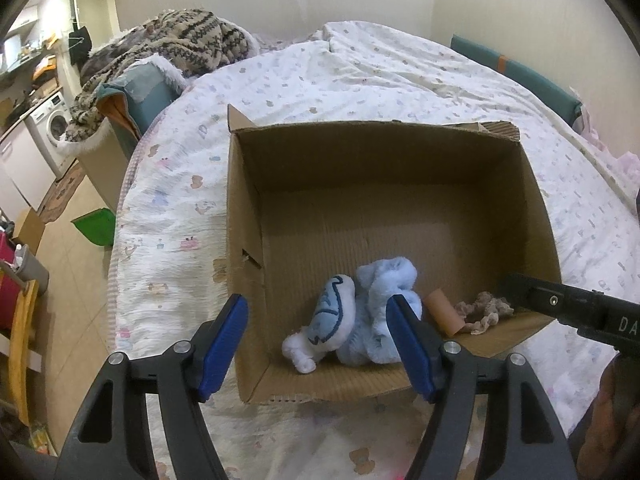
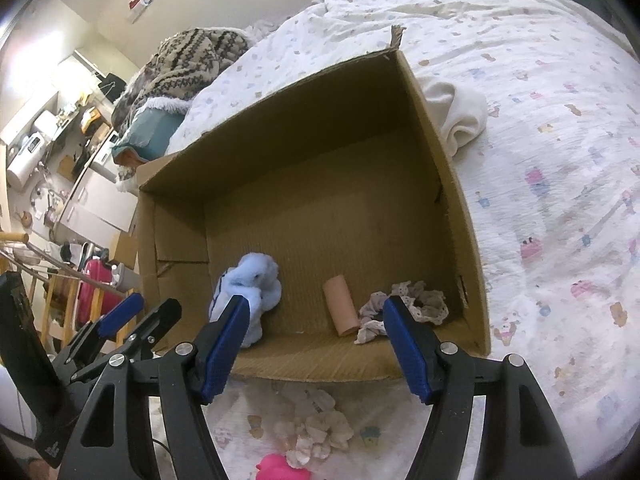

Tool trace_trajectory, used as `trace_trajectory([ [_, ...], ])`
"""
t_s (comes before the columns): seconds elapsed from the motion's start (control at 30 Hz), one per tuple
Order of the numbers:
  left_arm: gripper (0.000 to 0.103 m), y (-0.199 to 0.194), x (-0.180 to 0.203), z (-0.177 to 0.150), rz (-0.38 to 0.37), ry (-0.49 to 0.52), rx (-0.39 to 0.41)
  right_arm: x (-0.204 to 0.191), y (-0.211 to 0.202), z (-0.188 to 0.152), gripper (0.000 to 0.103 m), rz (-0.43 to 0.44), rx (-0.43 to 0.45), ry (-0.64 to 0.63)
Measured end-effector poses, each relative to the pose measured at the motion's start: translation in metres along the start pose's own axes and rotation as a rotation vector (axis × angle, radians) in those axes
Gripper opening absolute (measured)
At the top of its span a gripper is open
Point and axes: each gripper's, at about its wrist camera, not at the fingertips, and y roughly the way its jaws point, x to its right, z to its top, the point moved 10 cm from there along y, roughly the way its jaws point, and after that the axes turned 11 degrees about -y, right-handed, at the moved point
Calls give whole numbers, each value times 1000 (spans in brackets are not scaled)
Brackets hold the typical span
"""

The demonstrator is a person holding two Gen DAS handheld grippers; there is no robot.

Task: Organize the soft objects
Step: 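Lower the plush and cylinder into the box and open both grippers, then move the left gripper down to the pink rubber duck and grasp it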

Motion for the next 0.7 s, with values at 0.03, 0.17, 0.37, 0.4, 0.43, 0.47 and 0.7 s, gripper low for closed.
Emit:
trace_trajectory([
  [0.03,69,-2,-1,0,-2,-2,1,0,-2,-1,73,0,1,0],
  [0.17,69,-12,-3,-1,-8,-7,7,-1,-12,-5,73,-5,5,-5],
  [0.37,69,-26,-11,-7,-16,-25,-1,-5,-27,-17,73,-13,-1,-28],
  [0.4,69,-28,-12,-10,-18,-31,-7,-5,-28,-21,73,-13,-5,-29],
  [0.43,69,-29,-13,-12,-18,-35,-11,-5,-30,-24,73,-14,-9,-29],
  [0.47,69,-31,-15,-14,-19,-40,-14,-6,-32,-28,73,-14,-12,-27],
  [0.7,69,-47,-23,-32,-22,-69,-32,-10,-40,-50,73,-10,-40,-25],
])
